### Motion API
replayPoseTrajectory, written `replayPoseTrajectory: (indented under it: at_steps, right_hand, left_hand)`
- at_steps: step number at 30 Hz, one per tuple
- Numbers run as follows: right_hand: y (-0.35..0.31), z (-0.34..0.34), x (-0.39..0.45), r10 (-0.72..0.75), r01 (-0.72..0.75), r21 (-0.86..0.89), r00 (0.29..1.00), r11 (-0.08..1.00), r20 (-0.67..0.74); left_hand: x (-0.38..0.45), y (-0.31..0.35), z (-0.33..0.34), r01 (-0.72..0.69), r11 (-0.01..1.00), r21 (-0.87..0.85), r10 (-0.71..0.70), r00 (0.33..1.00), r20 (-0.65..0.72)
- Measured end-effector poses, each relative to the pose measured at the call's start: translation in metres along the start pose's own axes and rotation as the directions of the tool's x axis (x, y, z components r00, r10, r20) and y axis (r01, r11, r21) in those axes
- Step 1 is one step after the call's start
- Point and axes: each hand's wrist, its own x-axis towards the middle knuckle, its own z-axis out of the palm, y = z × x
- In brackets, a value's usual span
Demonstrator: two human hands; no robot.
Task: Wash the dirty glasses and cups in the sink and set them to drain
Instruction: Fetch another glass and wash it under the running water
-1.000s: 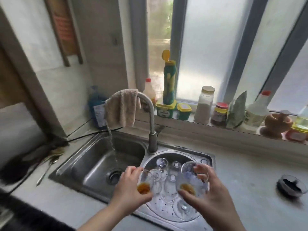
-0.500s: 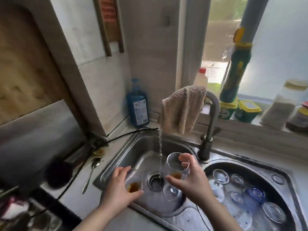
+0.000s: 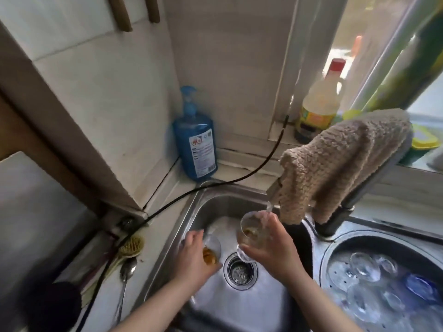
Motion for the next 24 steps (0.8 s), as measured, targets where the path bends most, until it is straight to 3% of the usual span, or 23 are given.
replayPoseTrajectory:
  at_steps: [6,16,20,24]
  right_hand:
    - [-0.003,0.008,-0.001,0.033,-0.030,0.030,0.993,0.999,-0.110]
    - [0.017,0.012,-0.006,0.091,-0.092,0.001,0.976,0.996,-0.197]
    - [0.017,0.015,-0.005,0.118,-0.117,0.021,0.969,0.993,-0.219]
    - [0.014,0.013,-0.010,0.126,-0.115,0.058,0.964,0.992,-0.234]
  left_hand:
    - [0.081,-0.005,0.047,-0.096,0.968,0.232,0.065,0.988,0.139]
    - [0.128,-0.016,0.100,-0.213,0.945,0.248,0.142,0.951,0.274]
    - [0.132,-0.017,0.106,-0.300,0.886,0.354,0.215,0.942,0.259]
    - [0.126,-0.015,0.100,-0.291,0.889,0.353,0.160,0.921,0.356]
